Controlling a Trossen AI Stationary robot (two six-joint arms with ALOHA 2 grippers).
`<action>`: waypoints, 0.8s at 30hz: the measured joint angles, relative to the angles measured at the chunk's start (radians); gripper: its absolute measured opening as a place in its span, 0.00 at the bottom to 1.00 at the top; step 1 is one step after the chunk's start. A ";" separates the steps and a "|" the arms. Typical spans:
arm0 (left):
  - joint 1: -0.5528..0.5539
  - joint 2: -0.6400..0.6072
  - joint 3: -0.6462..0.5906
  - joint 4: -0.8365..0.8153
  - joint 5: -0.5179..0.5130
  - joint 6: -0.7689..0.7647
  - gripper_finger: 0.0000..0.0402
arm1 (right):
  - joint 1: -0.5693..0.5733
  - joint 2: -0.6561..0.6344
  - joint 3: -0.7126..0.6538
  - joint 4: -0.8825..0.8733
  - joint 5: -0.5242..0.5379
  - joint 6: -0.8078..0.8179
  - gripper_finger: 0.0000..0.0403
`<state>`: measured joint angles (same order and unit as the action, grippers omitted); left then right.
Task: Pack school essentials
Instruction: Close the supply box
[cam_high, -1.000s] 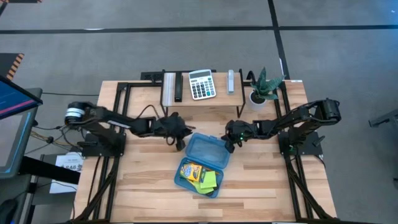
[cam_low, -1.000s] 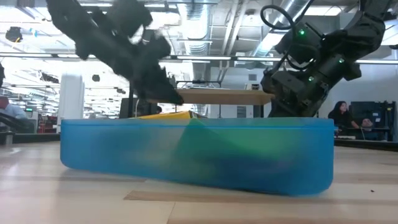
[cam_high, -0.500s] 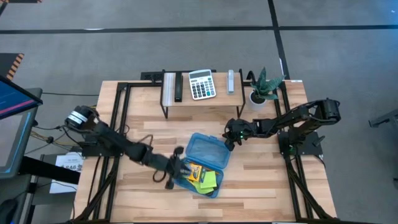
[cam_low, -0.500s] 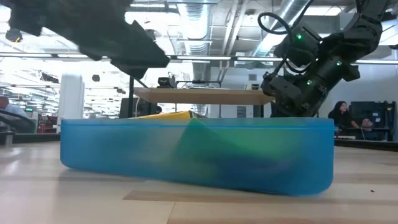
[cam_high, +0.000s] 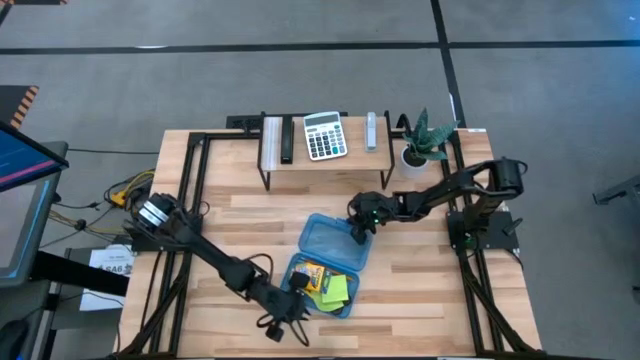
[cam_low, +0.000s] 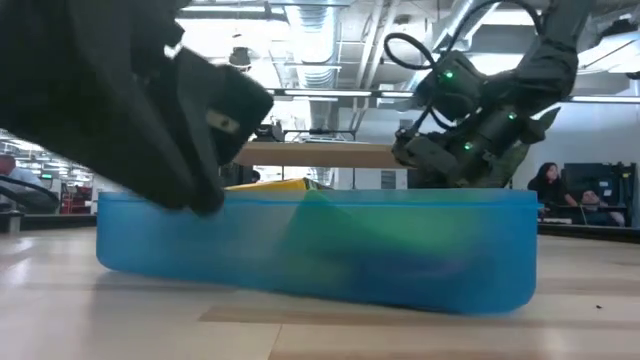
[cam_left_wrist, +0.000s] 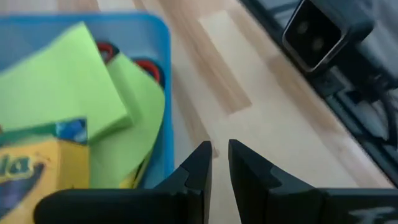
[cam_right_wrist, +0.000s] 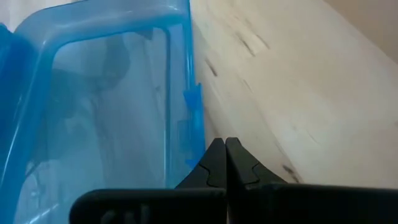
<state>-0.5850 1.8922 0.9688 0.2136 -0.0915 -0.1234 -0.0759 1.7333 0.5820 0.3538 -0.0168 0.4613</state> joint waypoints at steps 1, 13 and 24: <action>0.000 0.009 0.006 -0.012 -0.001 -0.008 0.11 | 0.000 0.002 0.008 -0.003 -0.003 -0.004 0.00; 0.015 0.025 0.019 -0.039 -0.068 -0.059 0.11 | 0.009 -0.060 0.046 -0.020 -0.091 -0.026 0.00; 0.029 0.024 0.019 -0.040 -0.078 -0.062 0.11 | 0.007 -0.189 0.047 -0.066 -0.090 -0.052 0.00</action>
<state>-0.5560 1.9163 0.9874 0.1734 -0.1696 -0.1853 -0.0692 1.5447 0.6285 0.2879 -0.1067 0.4096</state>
